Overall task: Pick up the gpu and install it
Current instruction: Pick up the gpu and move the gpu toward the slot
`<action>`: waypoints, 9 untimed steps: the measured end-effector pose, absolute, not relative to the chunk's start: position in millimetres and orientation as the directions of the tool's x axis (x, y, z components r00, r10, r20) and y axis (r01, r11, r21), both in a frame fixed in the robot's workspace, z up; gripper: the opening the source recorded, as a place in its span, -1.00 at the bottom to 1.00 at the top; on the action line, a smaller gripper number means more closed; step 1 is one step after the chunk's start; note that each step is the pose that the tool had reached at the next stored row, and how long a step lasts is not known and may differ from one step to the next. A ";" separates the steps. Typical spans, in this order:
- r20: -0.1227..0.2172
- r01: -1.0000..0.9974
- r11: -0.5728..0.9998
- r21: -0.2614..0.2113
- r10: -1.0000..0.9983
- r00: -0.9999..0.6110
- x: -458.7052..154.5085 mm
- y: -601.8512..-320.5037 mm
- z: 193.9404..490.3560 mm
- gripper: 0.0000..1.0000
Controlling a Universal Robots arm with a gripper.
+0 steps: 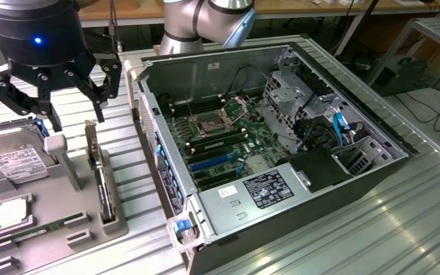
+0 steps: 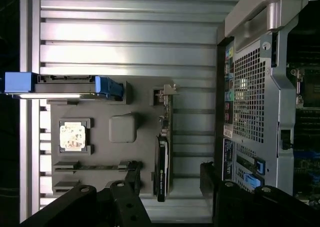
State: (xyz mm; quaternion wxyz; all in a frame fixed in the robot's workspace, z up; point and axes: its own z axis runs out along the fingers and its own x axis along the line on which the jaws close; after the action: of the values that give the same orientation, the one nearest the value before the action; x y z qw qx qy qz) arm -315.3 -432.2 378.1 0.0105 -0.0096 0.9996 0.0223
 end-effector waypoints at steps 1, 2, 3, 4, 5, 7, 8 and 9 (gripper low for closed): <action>-0.019 -0.020 0.999 0.044 -0.019 -1.000 -315.2 -432.3 377.0 0.20; -0.016 -0.020 0.999 0.044 -0.019 -1.000 -315.2 -432.4 375.3 0.20; -0.011 -0.019 0.999 0.045 -0.019 -1.000 -315.3 -432.6 373.3 0.20; -0.011 -0.019 0.999 0.044 -0.019 -1.000 -315.3 -432.7 371.6 0.20; -0.011 -0.019 0.999 0.045 -0.019 -1.000 -315.3 -432.8 370.5 0.20; -0.011 -0.019 0.999 0.045 -0.019 -1.000 -315.3 -433.0 368.8 0.20; -0.010 -0.019 0.999 0.045 -0.019 -1.000 -315.2 -433.2 368.1 0.20; -0.010 -0.019 0.999 0.044 -0.019 -1.000 -315.3 -433.3 367.6 0.20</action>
State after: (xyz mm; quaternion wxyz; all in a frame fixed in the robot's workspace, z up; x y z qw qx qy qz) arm -315.3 -433.3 367.6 0.0050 -0.0095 0.9997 0.0223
